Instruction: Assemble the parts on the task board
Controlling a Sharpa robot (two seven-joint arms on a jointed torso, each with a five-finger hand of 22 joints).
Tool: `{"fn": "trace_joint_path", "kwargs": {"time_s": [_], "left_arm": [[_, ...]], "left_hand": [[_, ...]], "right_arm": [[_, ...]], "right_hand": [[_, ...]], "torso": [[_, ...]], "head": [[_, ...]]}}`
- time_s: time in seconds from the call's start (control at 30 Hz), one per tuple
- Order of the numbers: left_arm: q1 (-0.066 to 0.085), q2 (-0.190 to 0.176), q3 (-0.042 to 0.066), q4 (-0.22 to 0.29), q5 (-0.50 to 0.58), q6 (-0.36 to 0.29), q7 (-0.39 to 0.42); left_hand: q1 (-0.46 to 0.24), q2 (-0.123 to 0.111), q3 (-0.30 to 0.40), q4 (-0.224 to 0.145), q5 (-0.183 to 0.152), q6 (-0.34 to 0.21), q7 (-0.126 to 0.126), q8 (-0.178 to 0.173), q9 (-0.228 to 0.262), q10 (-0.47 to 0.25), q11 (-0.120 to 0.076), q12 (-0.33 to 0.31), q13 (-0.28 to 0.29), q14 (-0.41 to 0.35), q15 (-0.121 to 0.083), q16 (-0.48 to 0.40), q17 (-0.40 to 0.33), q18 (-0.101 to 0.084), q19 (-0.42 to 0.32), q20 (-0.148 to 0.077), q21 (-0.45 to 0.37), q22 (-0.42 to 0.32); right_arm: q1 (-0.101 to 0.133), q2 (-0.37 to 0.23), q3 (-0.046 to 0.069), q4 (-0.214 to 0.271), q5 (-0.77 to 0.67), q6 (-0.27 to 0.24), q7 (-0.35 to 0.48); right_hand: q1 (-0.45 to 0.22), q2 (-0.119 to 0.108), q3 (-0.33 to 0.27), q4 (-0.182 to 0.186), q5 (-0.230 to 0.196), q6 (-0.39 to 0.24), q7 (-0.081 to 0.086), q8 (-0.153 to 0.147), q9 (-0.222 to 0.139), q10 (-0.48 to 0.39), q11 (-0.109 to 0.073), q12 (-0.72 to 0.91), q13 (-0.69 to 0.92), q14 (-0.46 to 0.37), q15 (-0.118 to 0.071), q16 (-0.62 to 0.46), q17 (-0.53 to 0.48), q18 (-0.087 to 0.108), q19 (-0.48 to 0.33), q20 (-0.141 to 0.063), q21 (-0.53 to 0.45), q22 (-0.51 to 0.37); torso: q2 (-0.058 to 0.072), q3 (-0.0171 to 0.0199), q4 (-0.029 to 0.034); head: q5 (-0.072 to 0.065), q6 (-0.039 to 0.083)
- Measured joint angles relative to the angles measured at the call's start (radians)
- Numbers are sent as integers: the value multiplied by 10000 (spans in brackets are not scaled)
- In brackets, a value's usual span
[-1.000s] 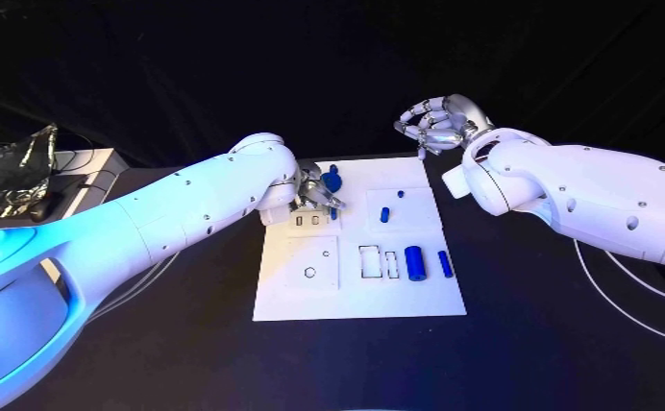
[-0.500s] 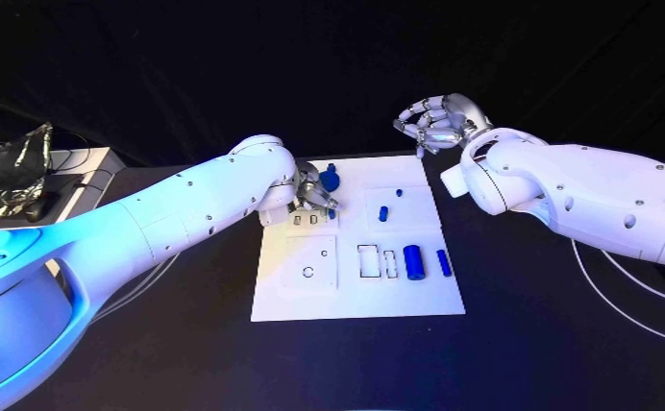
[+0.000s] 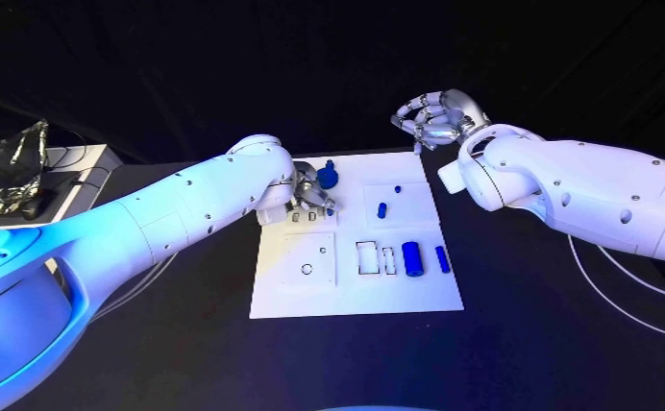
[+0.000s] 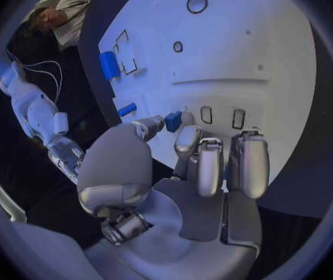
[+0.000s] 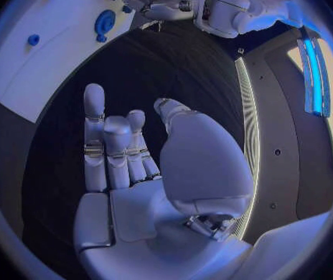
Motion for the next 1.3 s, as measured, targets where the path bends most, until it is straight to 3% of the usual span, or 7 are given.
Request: {"fn": "trace_joint_path", "kwargs": {"time_s": [0.3,0.53,0.63,0.97,1.1,1.2,1.3], "left_arm": [[-3,-22,-6,-7,66,-1,71],[1,-62,-4,-95,490,-6,172],[0,-87,-4,-117,691,-11,226],[-5,-274,-5,-86,1419,-164,396],[-5,-420,-5,15,1836,-255,418],[-5,-542,-1,137,2185,-292,422],[-5,-691,1,267,2508,-295,422]], "left_hand": [[440,112,687,-222,-1,0,1,-28,127,-38,-38,-56,-62,0,0,0,0,0,-38,37,0,0],[1101,261,2241,-1389,128,-204,21,-151,356,-255,-73,-240,-290,0,0,0,-1,1,-68,55,-58,-1],[1214,320,2331,-1366,1061,-342,89,-84,580,-342,-20,-379,-448,0,0,0,-1,0,-142,29,-116,-1],[1072,462,2339,-1358,2635,-338,165,179,998,-341,-18,-487,-619,0,1,0,-1,0,-163,50,-116,-2],[936,570,2271,-1426,2796,-319,182,182,1062,-253,-30,-495,-545,0,1,0,-1,1,-163,50,-116,-1],[721,536,2244,-1453,3406,-282,217,185,1128,-225,-52,-452,-499,0,1,0,-1,1,-163,50,-74,-2],[607,599,2244,-1453,3483,-237,260,189,1121,-153,-118,-441,-484,0,1,0,-1,1,-128,16,-74,-2]], "right_arm": [[0,45,-6,-38,6,3,1],[-1,80,-19,-79,9,19,-12],[-3,83,-23,-91,10,31,-20],[-26,89,-40,-133,11,119,-54],[-40,78,-45,-136,11,167,-74],[-46,69,-47,-140,11,204,-95],[-53,59,-54,-144,11,247,-117]], "right_hand": [[0,0,-1,1,0,0,-1,0,6,0,0,-52,-24,0,0,-51,-9,0,0,0,-35,-30],[0,0,-1,1,0,-1,-1,0,5,0,0,-59,-29,0,0,-51,-9,-1,0,0,-35,-31],[0,0,-1,1,0,-1,-1,0,5,1,0,-59,-30,0,0,-51,-9,0,1,0,-35,-31],[-40,-39,26,29,0,-1,-1,0,17,-35,38,-59,-74,0,0,-90,-43,-1,1,1,-81,-67],[-40,-39,26,29,0,-1,-2,0,17,-34,39,-59,-74,1,0,-90,-43,0,1,1,-81,-67],[-40,-39,26,29,0,-1,-2,0,16,-32,40,-59,-74,1,0,-90,-43,-1,1,1,-81,-67],[-40,-39,26,30,0,-1,-2,0,29,-31,41,-59,-101,0,0,-162,-69,0,1,1,-81,-84]], "torso": [[2,1,26],[3,-4,27],[3,-5,28],[7,-5,51],[6,-8,57],[7,-11,58],[6,-11,62]], "head": [[-4,-44],[11,-67],[10,-76],[28,-73],[47,-64],[60,-58],[70,-53]]}}
